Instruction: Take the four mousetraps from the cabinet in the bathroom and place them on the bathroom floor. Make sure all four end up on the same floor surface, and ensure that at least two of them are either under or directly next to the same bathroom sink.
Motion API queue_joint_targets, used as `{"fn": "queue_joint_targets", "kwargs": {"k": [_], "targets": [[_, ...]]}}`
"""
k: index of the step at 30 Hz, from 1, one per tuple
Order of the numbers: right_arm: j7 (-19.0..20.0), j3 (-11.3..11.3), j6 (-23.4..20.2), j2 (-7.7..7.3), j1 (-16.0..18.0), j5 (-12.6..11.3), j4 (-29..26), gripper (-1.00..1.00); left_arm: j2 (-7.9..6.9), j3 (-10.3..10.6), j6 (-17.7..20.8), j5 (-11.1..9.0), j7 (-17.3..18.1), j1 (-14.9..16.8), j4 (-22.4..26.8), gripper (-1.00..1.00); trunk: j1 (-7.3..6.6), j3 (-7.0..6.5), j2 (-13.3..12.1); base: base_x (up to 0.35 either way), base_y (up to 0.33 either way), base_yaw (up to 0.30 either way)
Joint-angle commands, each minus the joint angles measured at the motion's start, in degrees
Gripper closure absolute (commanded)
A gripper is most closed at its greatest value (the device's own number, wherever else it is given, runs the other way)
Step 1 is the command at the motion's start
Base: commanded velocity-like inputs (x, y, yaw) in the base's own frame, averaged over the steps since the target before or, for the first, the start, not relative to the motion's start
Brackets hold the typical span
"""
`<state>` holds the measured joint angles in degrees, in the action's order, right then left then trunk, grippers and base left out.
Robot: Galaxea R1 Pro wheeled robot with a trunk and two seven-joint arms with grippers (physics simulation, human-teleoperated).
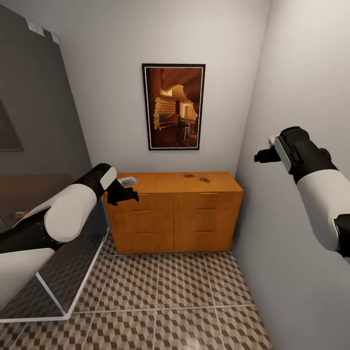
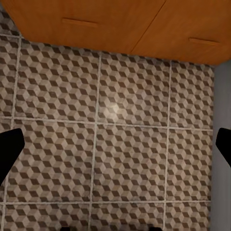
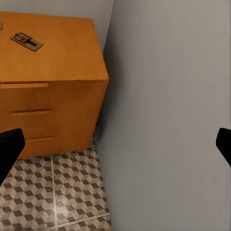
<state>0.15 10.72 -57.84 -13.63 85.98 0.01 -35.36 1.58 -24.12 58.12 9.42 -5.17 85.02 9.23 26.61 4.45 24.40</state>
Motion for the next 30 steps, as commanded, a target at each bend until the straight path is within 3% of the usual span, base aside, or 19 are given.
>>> {"fn": "queue_joint_targets", "kwargs": {"k": [1,10,12,16,17,22,24,25,26,29,30], "targets": [[0.92,0.64,-0.25,-0.24,-0.32,0.01,-0.07,-1.00,0.05,-0.49,0.21,0.31,-0.22,0.06,0.04,-1.00,0.06,0.13,0.12,0.209,0.000,0.000],[11.47,3.16,0.90,-0.90,-6.13,0.01,-0.21,-1.00,0.01,-0.49,0.07,0.32,-0.20,-0.67,-1.01,-1.00,0.06,0.13,0.12,0.308,0.000,0.000],[14.36,3.33,2.61,-0.94,-9.14,0.02,-0.22,-1.00,-0.02,-0.49,-0.15,0.34,-0.21,-2.12,-2.01,-1.00,0.06,0.13,0.12,0.283,0.000,0.000],[16.62,3.44,7.37,-1.00,-12.23,0.01,-0.15,-1.00,-0.09,-0.47,-2.59,0.41,-0.28,-6.59,-3.24,-1.00,0.06,0.13,0.12,0.162,0.000,0.000],[17.25,3.45,10.26,-1.05,-13.12,-0.13,-0.09,-1.00,-0.14,-0.45,-6.26,0.50,-0.28,-10.10,-3.59,-1.00,0.06,0.13,0.12,0.072,0.000,0.000],[18.20,3.28,15.69,-1.11,-14.18,-0.45,-0.01,-1.00,-0.20,-0.42,-22.35,2.41,-0.12,-20.41,-4.12,-1.00,0.06,0.13,0.12,0.039,0.000,0.000],[18.38,3.21,17.48,-1.09,-14.49,-0.55,0.16,-1.00,-0.19,-0.41,-36.86,6.03,-0.01,-28.13,-5.85,-1.00,0.06,0.13,0.12,0.012,0.000,0.000],[18.38,3.20,17.77,-1.10,-14.53,-0.57,0.29,-1.00,-0.19,-0.41,-40.26,7.05,0.01,-29.89,-6.75,-1.00,0.06,0.13,0.12,0.008,0.000,0.000],[18.37,3.19,18.21,-1.08,-14.59,-0.59,0.97,-1.00,-0.20,-0.41,-48.13,9.12,0.03,-34.09,-8.57,-1.00,0.06,0.13,0.12,0.005,0.000,0.000],[18.38,3.15,18.64,-1.03,-14.63,-0.57,2.11,-1.00,-0.20,-0.41,-59.01,11.26,0.08,-40.78,-10.13,-1.00,0.06,0.13,0.12,0.003,0.000,0.000],[18.39,3.12,18.80,-1.01,-14.65,-0.56,2.62,-1.00,-0.22,-0.42,-64.85,12.12,0.11,-45.00,-10.69,-1.00,0.06,0.13,0.12,0.002,0.000,0.000]]}}
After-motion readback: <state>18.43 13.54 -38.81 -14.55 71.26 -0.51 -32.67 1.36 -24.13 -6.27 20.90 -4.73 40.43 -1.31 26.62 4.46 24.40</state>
